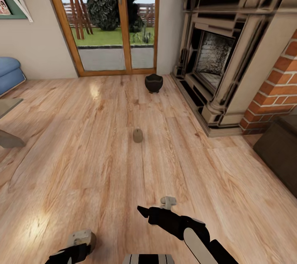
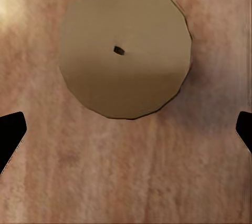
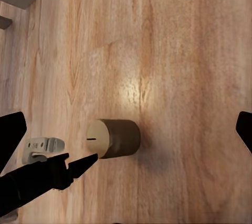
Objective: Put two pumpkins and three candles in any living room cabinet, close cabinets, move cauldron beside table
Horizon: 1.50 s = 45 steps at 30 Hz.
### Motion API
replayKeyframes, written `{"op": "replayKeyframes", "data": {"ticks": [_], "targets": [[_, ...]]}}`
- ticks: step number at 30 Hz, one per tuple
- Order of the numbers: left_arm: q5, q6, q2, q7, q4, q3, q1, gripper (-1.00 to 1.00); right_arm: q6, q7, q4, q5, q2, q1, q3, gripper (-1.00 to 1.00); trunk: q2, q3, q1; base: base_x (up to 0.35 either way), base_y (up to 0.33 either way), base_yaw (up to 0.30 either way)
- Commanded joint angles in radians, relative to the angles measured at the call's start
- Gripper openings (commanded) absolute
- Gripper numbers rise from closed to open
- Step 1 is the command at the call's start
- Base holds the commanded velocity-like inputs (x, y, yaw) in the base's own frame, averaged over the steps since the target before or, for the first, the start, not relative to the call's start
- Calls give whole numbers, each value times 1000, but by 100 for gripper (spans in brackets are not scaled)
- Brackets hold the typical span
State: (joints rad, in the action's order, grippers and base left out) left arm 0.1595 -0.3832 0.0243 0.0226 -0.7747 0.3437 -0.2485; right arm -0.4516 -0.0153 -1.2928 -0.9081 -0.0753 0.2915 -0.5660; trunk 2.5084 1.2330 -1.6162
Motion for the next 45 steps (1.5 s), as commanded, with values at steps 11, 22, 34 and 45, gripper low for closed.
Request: {"op": "replayKeyframes", "data": {"ticks": [11,22,34,45], "targets": [[0,1,3,0,0,-23,0,100,0,0,1,1,8,0,0,100,0,0,0,115,0,0],[-1,1,4,-9,0,-23,0,100,-1,0,1,14,8,0,0,100,0,0,0,73,91,0],[-1,3,3,-9,0,-23,0,100,-1,0,14,15,24,0,-1,100,0,0,0,78,3,0],[-1,3,5,-9,0,-23,0,100,-1,0,18,15,25,0,-1,100,0,4,0,2,0,0]]}}
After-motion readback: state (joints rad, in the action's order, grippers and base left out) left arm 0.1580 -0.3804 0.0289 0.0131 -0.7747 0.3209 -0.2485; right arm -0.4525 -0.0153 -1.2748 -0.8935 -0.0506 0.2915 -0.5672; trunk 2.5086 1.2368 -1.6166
